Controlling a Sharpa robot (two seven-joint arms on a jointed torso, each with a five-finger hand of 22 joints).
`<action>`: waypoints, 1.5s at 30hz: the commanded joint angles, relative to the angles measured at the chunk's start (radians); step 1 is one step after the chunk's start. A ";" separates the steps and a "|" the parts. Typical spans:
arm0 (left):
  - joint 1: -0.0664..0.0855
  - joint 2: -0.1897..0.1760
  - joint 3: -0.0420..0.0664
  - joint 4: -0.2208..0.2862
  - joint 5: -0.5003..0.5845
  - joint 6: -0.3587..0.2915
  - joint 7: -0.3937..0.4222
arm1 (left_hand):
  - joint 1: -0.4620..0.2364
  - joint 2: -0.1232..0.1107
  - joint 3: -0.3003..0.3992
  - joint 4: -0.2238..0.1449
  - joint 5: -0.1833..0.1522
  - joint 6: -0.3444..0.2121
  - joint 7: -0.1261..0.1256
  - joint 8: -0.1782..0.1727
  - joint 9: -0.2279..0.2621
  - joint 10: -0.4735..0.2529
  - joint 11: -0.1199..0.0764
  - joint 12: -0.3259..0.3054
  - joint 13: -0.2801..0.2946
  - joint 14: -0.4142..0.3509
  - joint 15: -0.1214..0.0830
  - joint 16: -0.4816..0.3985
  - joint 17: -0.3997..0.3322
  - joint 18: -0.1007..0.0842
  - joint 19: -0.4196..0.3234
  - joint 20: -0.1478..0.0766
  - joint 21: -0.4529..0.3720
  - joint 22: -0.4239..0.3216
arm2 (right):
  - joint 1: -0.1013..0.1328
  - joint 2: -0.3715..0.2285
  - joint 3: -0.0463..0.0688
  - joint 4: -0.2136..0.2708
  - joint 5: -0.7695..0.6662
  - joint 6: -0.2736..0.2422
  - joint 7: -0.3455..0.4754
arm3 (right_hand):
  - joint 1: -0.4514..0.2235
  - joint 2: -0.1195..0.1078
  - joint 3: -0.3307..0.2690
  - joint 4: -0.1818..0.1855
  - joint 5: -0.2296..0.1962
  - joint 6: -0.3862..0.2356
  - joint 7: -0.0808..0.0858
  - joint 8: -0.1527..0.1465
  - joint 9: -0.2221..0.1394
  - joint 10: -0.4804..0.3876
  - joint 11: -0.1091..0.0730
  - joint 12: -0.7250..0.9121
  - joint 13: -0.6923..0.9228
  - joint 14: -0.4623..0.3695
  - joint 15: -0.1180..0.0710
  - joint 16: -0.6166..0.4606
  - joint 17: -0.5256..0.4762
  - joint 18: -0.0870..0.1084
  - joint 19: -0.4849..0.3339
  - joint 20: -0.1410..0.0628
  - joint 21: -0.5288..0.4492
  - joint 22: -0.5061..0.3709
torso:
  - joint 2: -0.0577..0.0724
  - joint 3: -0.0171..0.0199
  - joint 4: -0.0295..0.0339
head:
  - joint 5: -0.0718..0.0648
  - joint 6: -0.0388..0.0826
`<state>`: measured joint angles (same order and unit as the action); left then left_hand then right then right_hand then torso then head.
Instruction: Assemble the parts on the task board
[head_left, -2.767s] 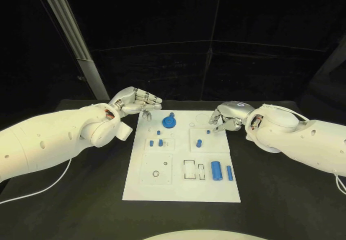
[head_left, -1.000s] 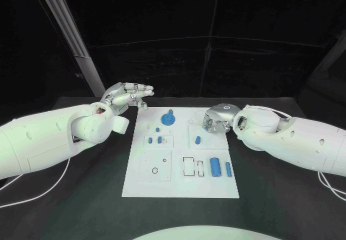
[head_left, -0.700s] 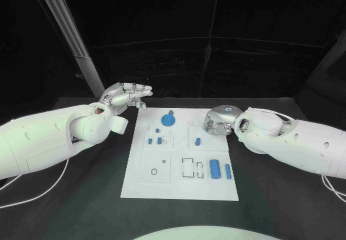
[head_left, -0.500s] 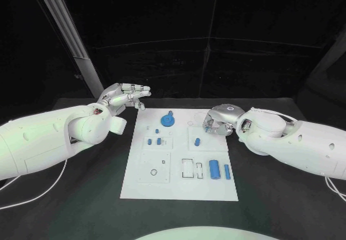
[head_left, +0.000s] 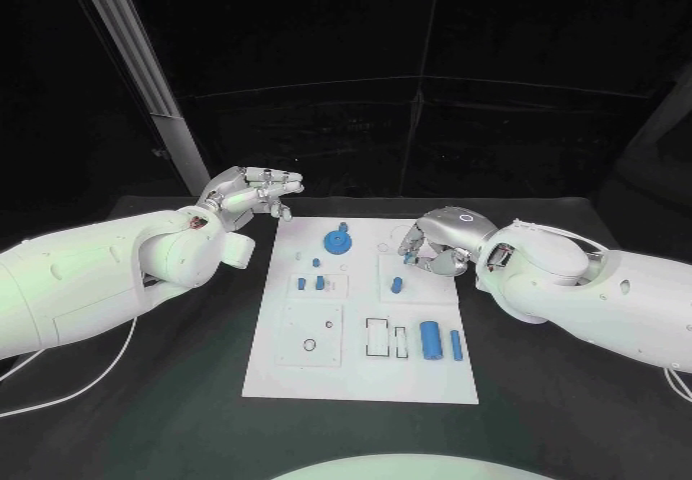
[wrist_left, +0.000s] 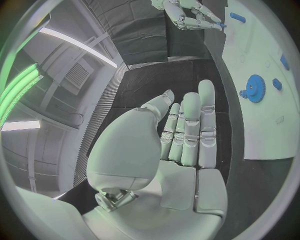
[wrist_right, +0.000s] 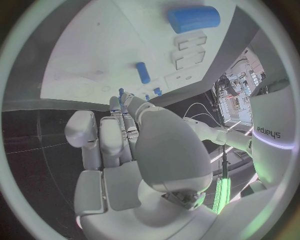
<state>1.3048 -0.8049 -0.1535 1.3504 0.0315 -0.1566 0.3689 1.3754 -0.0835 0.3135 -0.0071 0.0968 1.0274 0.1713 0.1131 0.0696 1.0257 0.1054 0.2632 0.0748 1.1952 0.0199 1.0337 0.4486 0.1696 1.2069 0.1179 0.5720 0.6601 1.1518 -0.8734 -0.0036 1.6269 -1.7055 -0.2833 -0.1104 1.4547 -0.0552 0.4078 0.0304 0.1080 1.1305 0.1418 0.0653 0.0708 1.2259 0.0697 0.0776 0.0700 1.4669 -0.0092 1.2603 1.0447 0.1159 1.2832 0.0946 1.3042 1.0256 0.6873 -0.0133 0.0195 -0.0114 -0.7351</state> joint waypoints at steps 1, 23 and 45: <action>0.002 0.004 0.001 -0.001 0.005 0.008 0.009 | 0.008 0.001 0.008 0.001 0.000 0.008 -0.002 0.005 0.001 0.007 0.000 0.003 -0.001 -0.008 -0.001 -0.005 -0.001 0.014 -0.004 0.000 -0.006 -0.001 | 0.002 0.024 0.001 0.037 0.038 -0.042 0.020 | -0.010 -0.005 0.011 0.001 0.008 0.004 0.000 0.001 0.001 0.007 0.002 -0.005 0.000 0.023 -0.002 0.002 -0.001 -0.007 0.007 0.000 0.004 0.001 | 0.001 0.0003 0.0011 | 0.008 -0.005; 0.002 0.028 0.001 -0.006 0.005 0.009 0.007 | 0.009 0.000 0.010 -0.001 0.000 0.007 -0.001 0.006 0.000 0.005 0.001 0.005 -0.002 -0.010 -0.001 -0.005 -0.003 0.014 -0.004 -0.001 -0.007 -0.002 | -0.085 0.224 -0.004 0.004 0.023 0.016 0.076 | -0.019 -0.010 0.031 -0.004 0.019 0.001 0.003 0.000 0.000 0.004 0.005 -0.006 0.000 0.022 -0.001 0.003 -0.004 -0.006 0.004 0.001 0.003 -0.003 | 0.002 -0.0009 0.0008 | 0.067 -0.035; 0.002 0.033 0.001 -0.006 0.005 0.014 0.002 | 0.008 0.000 0.011 -0.001 0.000 0.006 -0.001 0.006 0.000 0.004 0.001 0.005 -0.003 -0.010 -0.001 -0.006 -0.004 0.013 -0.004 -0.001 -0.008 -0.003 | -0.115 0.267 -0.006 -0.048 -0.035 0.086 0.068 | -0.026 -0.016 0.036 -0.005 0.021 -0.003 0.005 -0.001 0.000 0.001 0.007 -0.007 0.000 0.022 0.001 0.002 -0.008 -0.006 0.002 0.002 0.001 -0.006 | 0.001 -0.0003 -0.0005 | 0.085 -0.050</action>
<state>1.3049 -0.7733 -0.1534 1.3442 0.0324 -0.1558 0.3662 1.3754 -0.0835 0.3192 -0.0071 0.0968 1.0274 0.1713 0.1131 0.0695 1.0257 0.1054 0.2632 0.0734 1.1916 0.0162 1.0338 0.4453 0.1693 1.2069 0.1179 0.5665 0.6590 1.0353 -0.6084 -0.0095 1.5800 -1.7180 -0.2276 -0.0443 1.4393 -0.0709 0.4385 0.0270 0.1249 1.1294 0.1413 0.0627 0.0702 1.2257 0.0698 0.0724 0.0698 1.4668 -0.0091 1.2603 1.0377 0.1162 1.2831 0.0946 1.3042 1.0207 0.6892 -0.0135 0.0197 0.0723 -0.7853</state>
